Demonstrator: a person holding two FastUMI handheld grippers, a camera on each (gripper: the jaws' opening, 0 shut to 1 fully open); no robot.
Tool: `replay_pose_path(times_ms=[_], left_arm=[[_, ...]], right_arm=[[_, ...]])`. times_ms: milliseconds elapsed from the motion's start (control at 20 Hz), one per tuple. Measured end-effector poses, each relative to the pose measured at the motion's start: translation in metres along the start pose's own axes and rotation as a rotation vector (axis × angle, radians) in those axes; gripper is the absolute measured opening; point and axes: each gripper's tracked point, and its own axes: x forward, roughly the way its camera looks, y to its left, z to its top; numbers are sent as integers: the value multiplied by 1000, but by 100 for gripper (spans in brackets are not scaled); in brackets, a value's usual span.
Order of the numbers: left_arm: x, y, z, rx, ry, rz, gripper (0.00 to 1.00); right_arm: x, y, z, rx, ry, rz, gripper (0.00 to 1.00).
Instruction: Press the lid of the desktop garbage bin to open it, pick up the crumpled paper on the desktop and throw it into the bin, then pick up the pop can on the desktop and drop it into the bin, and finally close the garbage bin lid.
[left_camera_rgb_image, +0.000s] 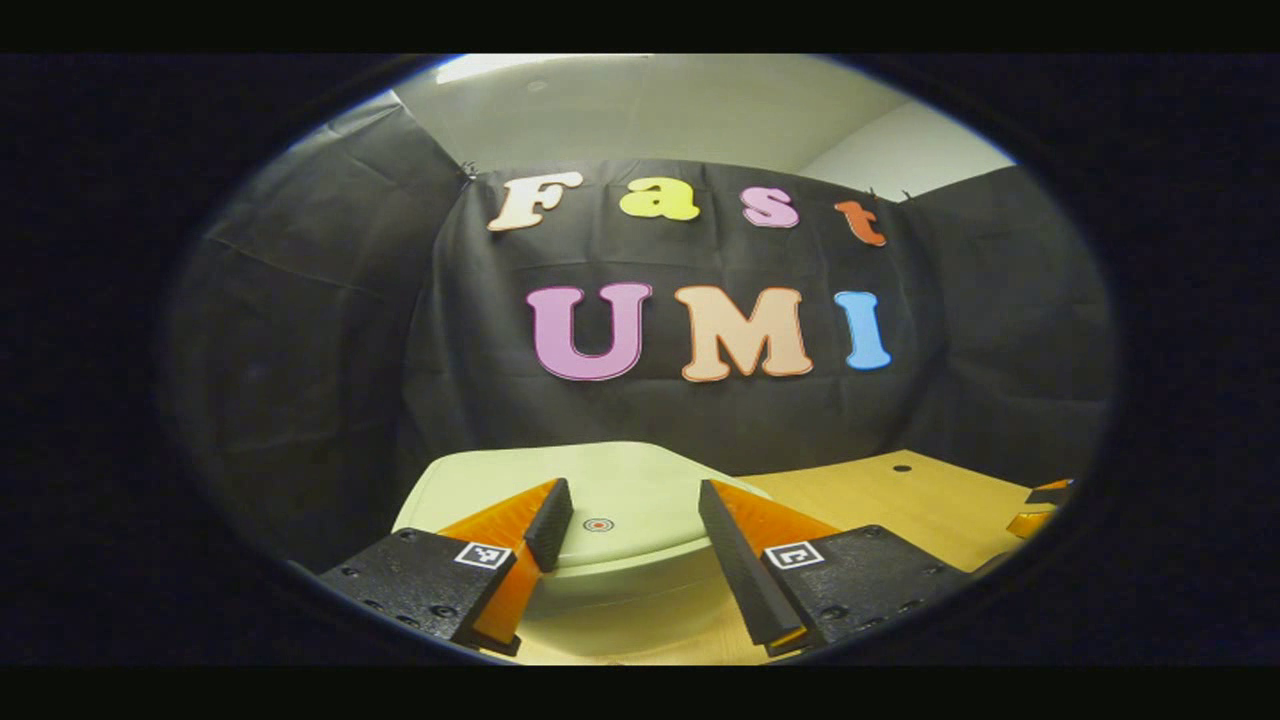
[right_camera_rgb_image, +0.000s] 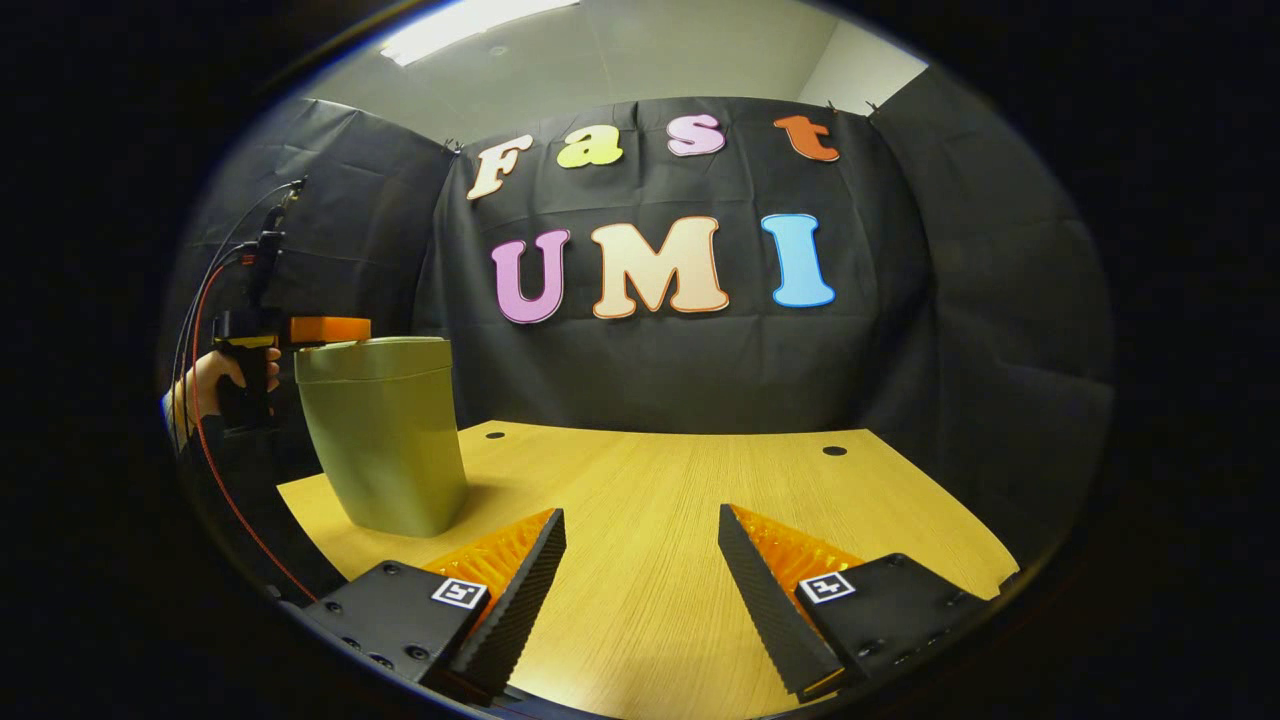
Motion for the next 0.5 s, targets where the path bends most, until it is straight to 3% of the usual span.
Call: replay_pose_path(times_ms=[250, 500], left_arm=[[-1, 10, 17, -23, -13, -5, 89], [-40, -33, 54, -8, -171, -137, 94]], right_arm=[[2, 1, 2, 4, -11, -8, 97], [11, -1, -2, -1, -3, -29, 96]])
